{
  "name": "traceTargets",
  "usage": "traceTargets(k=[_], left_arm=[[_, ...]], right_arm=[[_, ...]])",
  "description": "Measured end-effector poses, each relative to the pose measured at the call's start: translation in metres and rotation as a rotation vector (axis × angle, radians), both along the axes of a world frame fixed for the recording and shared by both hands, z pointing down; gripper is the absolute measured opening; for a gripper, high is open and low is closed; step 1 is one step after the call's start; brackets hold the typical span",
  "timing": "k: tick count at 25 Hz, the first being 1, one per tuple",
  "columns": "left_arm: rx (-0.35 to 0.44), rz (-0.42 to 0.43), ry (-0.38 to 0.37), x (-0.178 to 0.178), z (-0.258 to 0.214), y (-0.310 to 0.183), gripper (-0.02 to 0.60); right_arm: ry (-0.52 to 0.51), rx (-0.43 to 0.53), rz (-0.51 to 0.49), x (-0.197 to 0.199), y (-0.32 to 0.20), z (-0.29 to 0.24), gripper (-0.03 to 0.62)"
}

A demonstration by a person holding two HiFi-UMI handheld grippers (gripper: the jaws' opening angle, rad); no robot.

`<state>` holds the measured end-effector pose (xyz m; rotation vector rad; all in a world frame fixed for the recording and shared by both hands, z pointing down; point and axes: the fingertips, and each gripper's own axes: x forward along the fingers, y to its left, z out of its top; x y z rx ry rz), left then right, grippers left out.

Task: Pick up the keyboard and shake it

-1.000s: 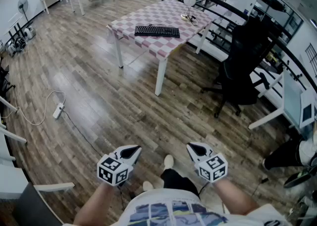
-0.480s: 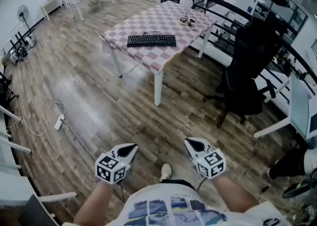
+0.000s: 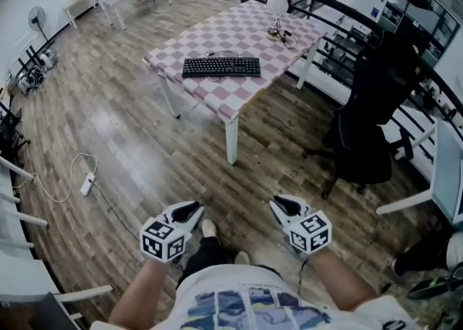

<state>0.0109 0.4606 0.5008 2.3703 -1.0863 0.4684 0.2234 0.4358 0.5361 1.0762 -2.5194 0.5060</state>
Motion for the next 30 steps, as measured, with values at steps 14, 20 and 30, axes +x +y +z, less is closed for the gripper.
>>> traceTargets(k=[14, 20, 30], left_arm=[[0.028, 0.129, 0.012, -0.030, 0.009, -0.261, 0.080], [-0.009, 0.154, 0.018, -0.057, 0.027, -0.346, 0.087], [-0.068, 0.083, 0.027, -0.063, 0.053, -0.453, 0.094]], right_arm=[[0.077, -0.029, 0.126, -0.024, -0.226, 0.009, 0.109], [0.070, -0.049, 0.161, -0.052, -0.313, 0.017, 0.123], [0.063, -0.106, 0.142, -0.039, -0.428, 0.032, 0.124]])
